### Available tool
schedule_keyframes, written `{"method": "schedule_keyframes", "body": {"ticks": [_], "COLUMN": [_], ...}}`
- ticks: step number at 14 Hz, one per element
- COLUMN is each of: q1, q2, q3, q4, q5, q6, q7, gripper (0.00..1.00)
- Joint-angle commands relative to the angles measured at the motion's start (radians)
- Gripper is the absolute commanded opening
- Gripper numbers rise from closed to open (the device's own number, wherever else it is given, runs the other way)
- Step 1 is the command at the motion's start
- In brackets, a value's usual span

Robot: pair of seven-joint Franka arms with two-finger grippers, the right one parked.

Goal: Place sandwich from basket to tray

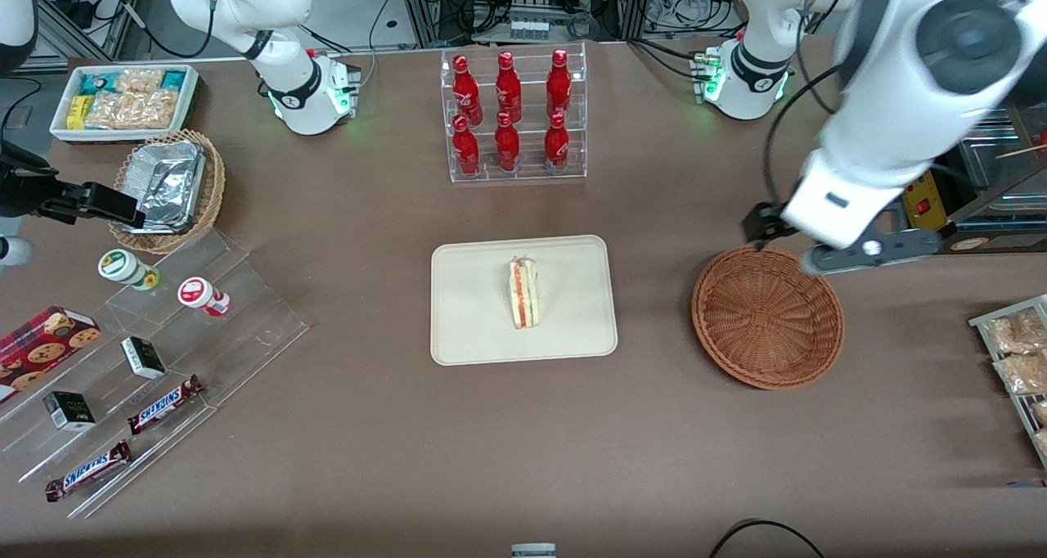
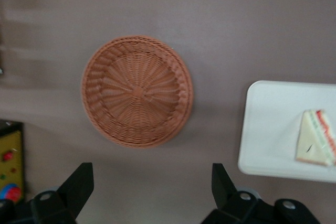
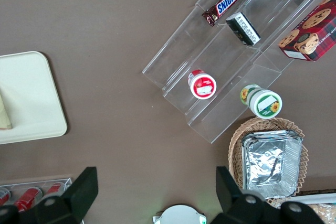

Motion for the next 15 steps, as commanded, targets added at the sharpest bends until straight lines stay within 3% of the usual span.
{"method": "schedule_keyframes", "body": {"ticks": [1, 5, 9, 15], "q1": [0.089, 0.137, 0.123, 0.128], "q2": [-0.103, -0.141, -0.098, -0.109], "q3": [-0.011, -0.011, -0.011, -0.006], "q4": [-0.092, -0.083, 0.015, -0.018], "q5": [-0.038, -0.059, -0.046, -0.044], "q6": [-0.001, -0.042, -0.035, -0.051], "q7": [0.217, 0.301, 0.310, 0.286], "gripper": [1.00, 0.99, 1.00, 1.00]}}
